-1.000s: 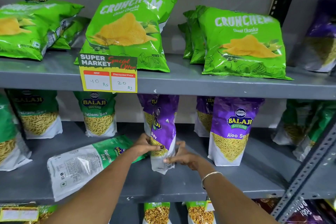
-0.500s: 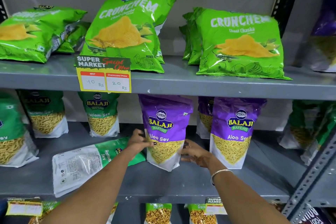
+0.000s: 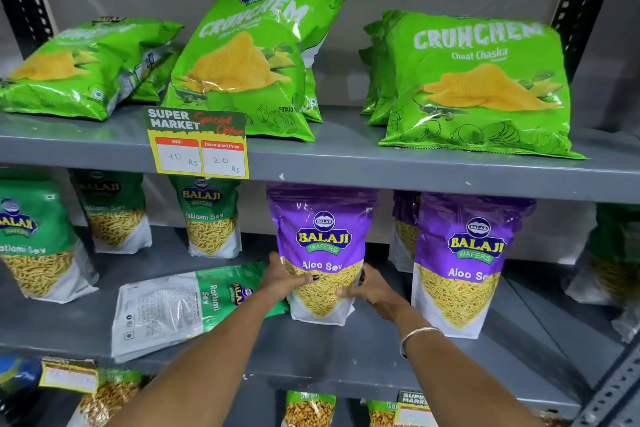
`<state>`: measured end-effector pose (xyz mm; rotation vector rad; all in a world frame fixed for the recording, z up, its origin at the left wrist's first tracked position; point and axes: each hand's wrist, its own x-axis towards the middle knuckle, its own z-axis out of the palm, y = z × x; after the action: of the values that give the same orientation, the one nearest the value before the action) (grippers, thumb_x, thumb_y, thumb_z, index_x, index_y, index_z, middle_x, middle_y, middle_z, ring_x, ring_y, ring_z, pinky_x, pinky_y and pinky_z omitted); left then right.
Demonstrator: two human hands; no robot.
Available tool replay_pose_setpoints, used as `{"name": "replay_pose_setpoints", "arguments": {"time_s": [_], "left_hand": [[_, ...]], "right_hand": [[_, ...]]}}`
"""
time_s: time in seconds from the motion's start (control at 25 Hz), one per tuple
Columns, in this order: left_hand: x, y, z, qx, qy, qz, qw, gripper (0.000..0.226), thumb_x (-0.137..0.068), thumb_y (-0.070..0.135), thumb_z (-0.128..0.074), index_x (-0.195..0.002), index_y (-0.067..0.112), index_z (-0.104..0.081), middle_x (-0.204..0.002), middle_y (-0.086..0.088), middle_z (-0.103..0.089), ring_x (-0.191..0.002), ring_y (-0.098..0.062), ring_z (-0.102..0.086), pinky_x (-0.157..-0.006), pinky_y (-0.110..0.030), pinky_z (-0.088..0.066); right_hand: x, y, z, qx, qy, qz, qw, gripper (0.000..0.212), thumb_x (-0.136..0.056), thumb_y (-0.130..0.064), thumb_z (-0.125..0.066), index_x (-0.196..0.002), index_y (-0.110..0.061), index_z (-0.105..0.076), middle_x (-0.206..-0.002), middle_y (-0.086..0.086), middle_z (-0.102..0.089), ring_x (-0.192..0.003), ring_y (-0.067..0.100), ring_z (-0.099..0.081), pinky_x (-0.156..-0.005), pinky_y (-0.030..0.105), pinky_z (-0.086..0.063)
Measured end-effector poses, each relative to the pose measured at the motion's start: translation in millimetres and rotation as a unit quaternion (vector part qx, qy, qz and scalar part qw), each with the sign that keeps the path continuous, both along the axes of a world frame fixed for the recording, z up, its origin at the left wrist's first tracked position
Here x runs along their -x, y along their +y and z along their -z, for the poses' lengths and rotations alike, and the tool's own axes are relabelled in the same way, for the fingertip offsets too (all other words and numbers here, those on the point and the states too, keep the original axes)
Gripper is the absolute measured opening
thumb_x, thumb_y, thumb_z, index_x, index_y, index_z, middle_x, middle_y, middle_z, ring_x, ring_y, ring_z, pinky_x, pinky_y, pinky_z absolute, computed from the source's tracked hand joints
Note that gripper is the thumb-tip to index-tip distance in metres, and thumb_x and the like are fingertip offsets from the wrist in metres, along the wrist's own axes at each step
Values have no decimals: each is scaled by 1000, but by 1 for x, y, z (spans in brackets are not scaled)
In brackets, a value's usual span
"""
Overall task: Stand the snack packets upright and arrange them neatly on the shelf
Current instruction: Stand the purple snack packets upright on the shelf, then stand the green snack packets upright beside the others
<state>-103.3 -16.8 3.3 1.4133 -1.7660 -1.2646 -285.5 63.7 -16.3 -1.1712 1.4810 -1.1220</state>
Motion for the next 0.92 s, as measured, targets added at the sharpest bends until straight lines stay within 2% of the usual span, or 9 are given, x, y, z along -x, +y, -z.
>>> {"name": "replay_pose_setpoints", "arguments": {"time_s": [0.12, 0.2, 0.28, 0.4, 0.52, 0.56, 0.64, 0.72, 0.92], "left_hand": [[-13, -6, 2, -9, -18, 41, 999, 62, -68, 10, -79, -107, 10, -31, -126, -14, -55, -121, -29, -52, -98, -37, -45], [-32, -15, 1, 1, -82, 95, 992, 73, -69, 16, -78, -125, 7, -32, -132, -11, -49, -126, -28, -47, -104, -36, -41], [-62, -31, -7, 55, -194, 120, 972, 78, -73, 27, -74, -136, 7, -34, -141, -12, -42, -131, -27, -41, -107, -33, -37], [-119, -68, -16, 110, -325, 113, 933, 63, -82, 38, -62, -133, 5, -44, -139, -16, -44, -130, -28, -42, -106, -33, -36], [-186, -125, -8, 34, -277, 156, 948, 25, -91, 23, -54, -102, 0, -58, -107, -20, -58, -97, -14, -65, -104, -41, -39], [-207, -140, -2, -4, -232, 170, 958, 14, -92, 16, -53, -87, 4, -59, -96, -21, -58, -80, -8, -65, -100, -42, -42], [-240, -162, 8, -68, -166, 176, 968, 11, -91, 18, -53, -89, 9, -60, -99, -19, -63, -81, -16, -61, -89, -38, -47], [-255, -169, 15, -162, -130, 192, 959, 27, -90, 27, -55, -104, 6, -62, -106, -15, -65, -95, -25, -60, -87, -34, -48], [-267, -182, 21, -216, -164, 256, 928, 34, -72, 41, -72, -86, 11, -65, -65, 0, -71, -62, -14, -63, -64, -27, -49]], "right_hand": [[-1, 3, -17, -63, 16, -57, 996, 38, -69, 8, -70, -99, -9, -56, -86, 6, -69, -55, -4, -65, -46, 6, -48], [1, 4, -20, -178, 61, -50, 981, 14, -75, -4, -70, -78, -10, -58, -51, -5, -64, -33, -1, -55, -34, 14, -42], [1, 3, -14, -302, 128, -57, 943, 21, -76, -25, -71, -65, -13, -56, -42, -3, -59, -36, 8, -57, -39, 18, -43], [-12, -5, 0, -381, 70, -83, 918, 25, -82, -34, -61, -73, -10, -61, -59, 2, -73, -59, 15, -72, -57, 27, -54], [-57, -17, 14, -341, -40, -67, 937, 29, -77, -31, -66, -83, -3, -66, -72, 9, -77, -71, 21, -74, -66, 34, -58], [-78, -23, 19, -323, -87, -30, 942, 37, -61, -31, -80, -78, 0, -67, -70, 13, -76, -67, 24, -74, -60, 34, -60], [-126, -40, 32, -288, -172, 76, 939, 47, -36, -28, -91, -65, 2, -68, -55, 16, -72, -51, 27, -71, -47, 32, -59], [-170, -56, 42, -238, -210, 198, 927, 33, -63, -30, -78, -71, -2, -62, -41, 11, -64, -40, 25, -65, -41, 28, -55], [-228, -78, 37, -66, -355, 352, 864, 13, -90, -7, -50, -77, -8, -54, -38, 4, -66, -33, 17, -63, -30, 28, -51]]}}
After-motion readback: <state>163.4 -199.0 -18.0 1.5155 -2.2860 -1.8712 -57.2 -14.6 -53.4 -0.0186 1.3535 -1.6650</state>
